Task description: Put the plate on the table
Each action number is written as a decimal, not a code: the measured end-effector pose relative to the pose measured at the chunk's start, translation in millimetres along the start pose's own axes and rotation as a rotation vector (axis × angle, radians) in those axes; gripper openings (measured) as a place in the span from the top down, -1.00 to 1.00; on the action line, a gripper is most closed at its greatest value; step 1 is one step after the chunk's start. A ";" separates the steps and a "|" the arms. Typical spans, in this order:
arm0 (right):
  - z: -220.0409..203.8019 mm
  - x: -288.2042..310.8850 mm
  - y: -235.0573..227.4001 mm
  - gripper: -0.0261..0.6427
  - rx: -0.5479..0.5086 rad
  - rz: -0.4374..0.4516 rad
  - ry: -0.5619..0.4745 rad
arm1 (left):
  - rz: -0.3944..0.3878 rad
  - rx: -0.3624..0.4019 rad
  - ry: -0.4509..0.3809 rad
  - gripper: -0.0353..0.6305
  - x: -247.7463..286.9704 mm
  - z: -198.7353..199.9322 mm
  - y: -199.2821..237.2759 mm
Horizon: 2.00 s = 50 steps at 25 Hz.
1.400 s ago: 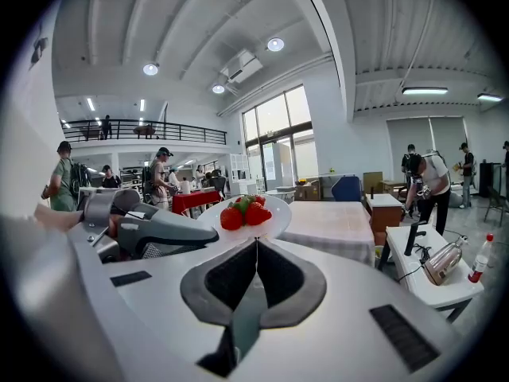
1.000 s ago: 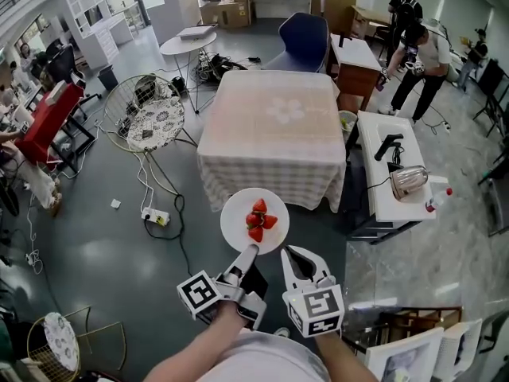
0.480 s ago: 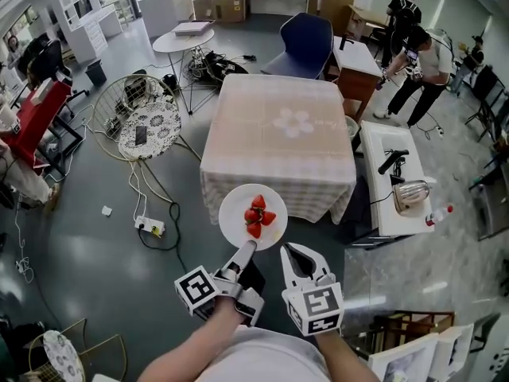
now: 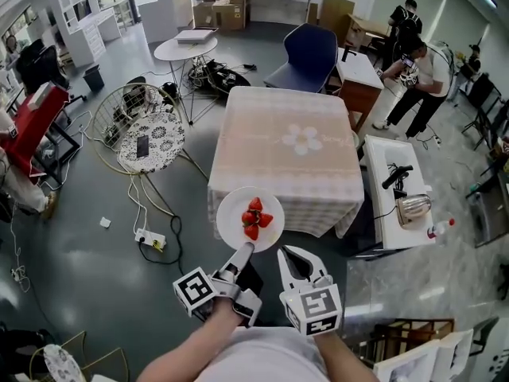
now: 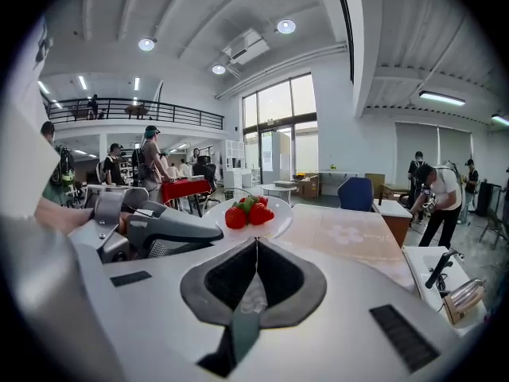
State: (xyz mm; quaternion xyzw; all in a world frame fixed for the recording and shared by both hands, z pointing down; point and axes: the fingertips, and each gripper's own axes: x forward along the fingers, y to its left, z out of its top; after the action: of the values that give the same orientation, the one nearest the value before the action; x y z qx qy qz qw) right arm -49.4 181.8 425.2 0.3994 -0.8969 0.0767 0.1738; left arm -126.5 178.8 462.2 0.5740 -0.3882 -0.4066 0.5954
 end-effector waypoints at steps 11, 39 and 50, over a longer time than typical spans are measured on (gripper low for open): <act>0.0 15.2 -15.6 0.91 0.034 -0.040 -0.018 | 0.006 0.010 0.054 0.84 21.9 2.9 0.8; 13.0 113.2 -198.4 0.91 0.120 0.028 -0.014 | 0.090 0.036 0.009 0.84 213.9 5.5 19.7; 30.6 133.1 -253.3 0.91 0.118 0.093 -0.042 | 0.101 0.051 -0.055 0.84 267.7 1.9 13.6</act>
State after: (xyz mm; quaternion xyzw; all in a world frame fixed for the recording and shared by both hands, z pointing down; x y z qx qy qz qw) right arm 48.5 -88.0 446.2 0.3685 -0.9118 0.1290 0.1274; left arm -29.2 -70.7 474.7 0.5571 -0.4432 -0.3815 0.5896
